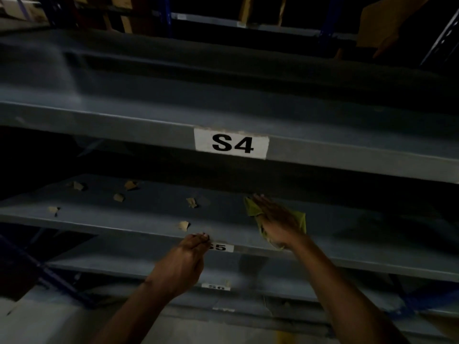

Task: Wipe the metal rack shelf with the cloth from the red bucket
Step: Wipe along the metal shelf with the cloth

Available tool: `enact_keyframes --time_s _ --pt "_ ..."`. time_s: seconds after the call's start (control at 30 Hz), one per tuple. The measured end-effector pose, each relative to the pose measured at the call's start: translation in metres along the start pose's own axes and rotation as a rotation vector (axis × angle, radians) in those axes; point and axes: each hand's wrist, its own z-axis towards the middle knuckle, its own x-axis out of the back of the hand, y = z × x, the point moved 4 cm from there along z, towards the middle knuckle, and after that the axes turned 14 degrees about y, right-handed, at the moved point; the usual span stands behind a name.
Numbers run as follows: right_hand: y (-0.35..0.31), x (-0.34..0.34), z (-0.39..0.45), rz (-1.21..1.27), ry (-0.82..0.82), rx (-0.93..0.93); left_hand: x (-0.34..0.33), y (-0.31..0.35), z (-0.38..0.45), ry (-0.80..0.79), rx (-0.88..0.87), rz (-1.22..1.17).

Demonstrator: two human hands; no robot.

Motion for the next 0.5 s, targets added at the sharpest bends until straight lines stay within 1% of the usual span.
enact_keyframes --time_s 0.07,0.13,0.2,0.27,0.33,0.4,0.5 --pt "-0.013 -0.005 0.008 -0.020 0.005 0.014 0.001 0.002 0.002 0.000 -0.005 -0.010" --pt "-0.030 -0.015 0.013 -0.027 -0.019 0.077 0.005 0.001 0.002 -0.009 -0.041 -0.029" --pt "-0.049 -0.024 0.013 -0.012 -0.036 0.172 0.013 -0.010 0.000 -0.021 -0.030 -0.094" --pt "-0.062 -0.028 0.010 0.055 -0.041 0.200 0.029 -0.030 0.000 0.028 0.044 -0.120" --pt "-0.068 -0.029 0.009 0.094 -0.021 0.204 0.042 -0.055 -0.002 0.082 0.140 -0.092" --pt "-0.070 -0.032 0.010 0.080 -0.003 0.195 0.043 -0.082 -0.009 0.058 0.227 -0.002" --pt "-0.075 -0.037 0.015 0.026 0.011 0.166 0.034 -0.104 -0.019 -0.004 0.266 0.085"
